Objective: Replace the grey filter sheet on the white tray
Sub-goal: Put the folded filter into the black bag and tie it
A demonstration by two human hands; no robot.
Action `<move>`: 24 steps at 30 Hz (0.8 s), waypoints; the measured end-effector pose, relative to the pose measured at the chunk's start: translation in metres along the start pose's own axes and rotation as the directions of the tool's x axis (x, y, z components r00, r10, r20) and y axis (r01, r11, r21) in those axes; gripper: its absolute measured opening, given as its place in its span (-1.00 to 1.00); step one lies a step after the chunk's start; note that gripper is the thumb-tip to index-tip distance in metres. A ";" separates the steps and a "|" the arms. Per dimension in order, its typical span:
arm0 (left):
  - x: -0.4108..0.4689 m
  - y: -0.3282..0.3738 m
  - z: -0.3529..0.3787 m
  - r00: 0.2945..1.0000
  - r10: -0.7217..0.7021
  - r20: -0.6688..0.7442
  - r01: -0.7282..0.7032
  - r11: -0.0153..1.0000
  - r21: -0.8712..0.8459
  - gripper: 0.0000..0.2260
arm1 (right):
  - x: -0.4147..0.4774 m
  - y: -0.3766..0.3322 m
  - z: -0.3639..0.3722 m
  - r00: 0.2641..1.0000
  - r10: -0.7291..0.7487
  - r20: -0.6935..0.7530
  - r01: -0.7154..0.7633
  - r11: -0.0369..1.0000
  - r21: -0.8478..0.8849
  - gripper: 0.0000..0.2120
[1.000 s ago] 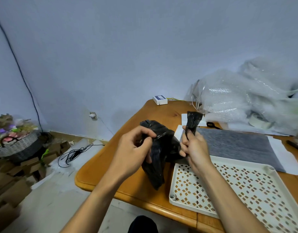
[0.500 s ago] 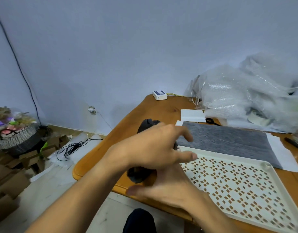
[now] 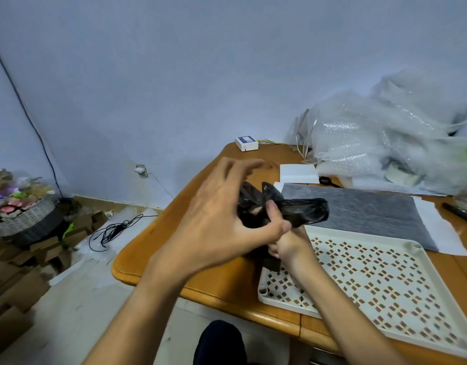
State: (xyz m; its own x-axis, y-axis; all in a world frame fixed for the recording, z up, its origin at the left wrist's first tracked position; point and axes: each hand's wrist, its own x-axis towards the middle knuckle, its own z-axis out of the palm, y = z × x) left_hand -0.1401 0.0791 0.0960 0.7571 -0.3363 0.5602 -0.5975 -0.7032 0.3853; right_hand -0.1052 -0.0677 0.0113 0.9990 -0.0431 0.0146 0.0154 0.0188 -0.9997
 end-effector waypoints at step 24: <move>0.002 -0.075 0.085 0.770 -0.498 0.399 0.541 0.179 -0.822 -0.62 | 0.022 0.020 -0.026 0.999 0.045 0.013 -0.046 0.909 0.415 -0.77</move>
State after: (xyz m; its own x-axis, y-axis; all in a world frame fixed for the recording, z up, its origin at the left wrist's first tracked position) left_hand -0.0718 0.0781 0.0061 0.9859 -0.1586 -0.0531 0.0858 0.2070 0.9746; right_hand -0.0837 -0.0947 -0.0084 0.9991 -0.0292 -0.0301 -0.0145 0.4336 -0.9010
